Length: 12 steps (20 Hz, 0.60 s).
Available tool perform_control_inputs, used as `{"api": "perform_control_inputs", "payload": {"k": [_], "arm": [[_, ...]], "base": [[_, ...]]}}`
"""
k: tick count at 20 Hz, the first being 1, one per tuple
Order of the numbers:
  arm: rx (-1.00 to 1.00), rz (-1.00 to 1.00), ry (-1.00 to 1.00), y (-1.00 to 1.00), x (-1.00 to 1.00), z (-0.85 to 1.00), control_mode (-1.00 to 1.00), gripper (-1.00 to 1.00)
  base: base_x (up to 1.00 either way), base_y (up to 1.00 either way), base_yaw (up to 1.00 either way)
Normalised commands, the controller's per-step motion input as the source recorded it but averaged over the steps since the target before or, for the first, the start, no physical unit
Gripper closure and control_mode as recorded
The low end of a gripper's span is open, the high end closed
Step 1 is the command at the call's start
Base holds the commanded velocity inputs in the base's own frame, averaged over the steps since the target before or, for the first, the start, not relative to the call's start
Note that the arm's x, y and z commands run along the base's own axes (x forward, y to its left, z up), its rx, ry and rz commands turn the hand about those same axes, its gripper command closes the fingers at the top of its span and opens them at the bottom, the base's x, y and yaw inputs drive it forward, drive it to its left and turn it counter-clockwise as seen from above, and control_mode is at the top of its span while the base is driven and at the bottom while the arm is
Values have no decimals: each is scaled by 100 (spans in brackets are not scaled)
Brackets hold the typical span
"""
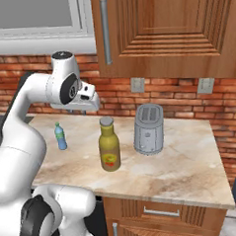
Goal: Place the drinks on the dining counter in a tight cluster.
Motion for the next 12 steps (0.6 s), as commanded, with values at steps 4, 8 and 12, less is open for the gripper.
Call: {"api": "perform_control_inputs", "payload": {"k": [4,8,12], "arm": [[0,0,0,-1,-2,-3,-100,-100],[2,-3,-2,-17,-15,-2,-100,-100],[0,-15,0,-31,-25,9,-100,-100]], "base": [[0,0,0],[0,0,0],[0,0,0]]}}
